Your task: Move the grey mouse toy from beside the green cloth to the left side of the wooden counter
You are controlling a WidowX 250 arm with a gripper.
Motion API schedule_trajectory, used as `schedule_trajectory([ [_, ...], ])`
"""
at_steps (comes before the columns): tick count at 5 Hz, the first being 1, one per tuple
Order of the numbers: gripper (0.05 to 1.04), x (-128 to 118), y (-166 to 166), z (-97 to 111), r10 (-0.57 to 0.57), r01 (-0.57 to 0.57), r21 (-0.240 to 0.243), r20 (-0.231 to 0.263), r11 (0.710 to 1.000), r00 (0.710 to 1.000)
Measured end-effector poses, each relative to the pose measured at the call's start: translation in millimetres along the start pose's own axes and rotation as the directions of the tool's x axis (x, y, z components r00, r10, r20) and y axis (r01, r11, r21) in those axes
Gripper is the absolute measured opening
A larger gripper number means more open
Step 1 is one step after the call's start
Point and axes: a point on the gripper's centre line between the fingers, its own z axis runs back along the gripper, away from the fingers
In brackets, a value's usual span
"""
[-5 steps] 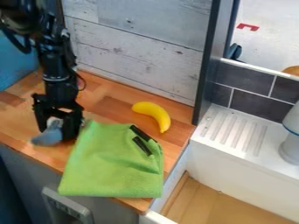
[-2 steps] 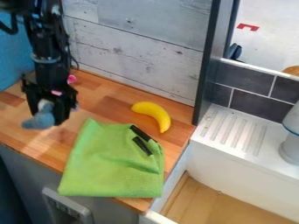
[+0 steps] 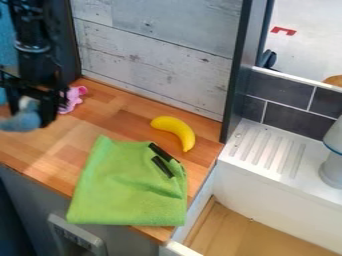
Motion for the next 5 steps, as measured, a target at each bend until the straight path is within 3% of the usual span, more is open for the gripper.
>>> schedule_trajectory([
  [1,0.715,1.2,36.1,-15.1,0.085,-0.082,0.065,-0.041,0.995,0.996],
  [2,0.715,-0.6,62.9,-32.2,0.158,-0.152,0.079,-0.077,0.985,0.984],
  [3,0.715,-3.7,70.3,-49.8,0.178,-0.171,0.069,-0.126,0.983,0.976],
  [4,0.715,0.8,67.4,-60.3,0.175,-0.169,0.051,-0.144,0.984,0.974],
  [5,0.715,10.4,63.3,-63.7,0.159,-0.158,0.016,-0.092,0.987,0.983],
])
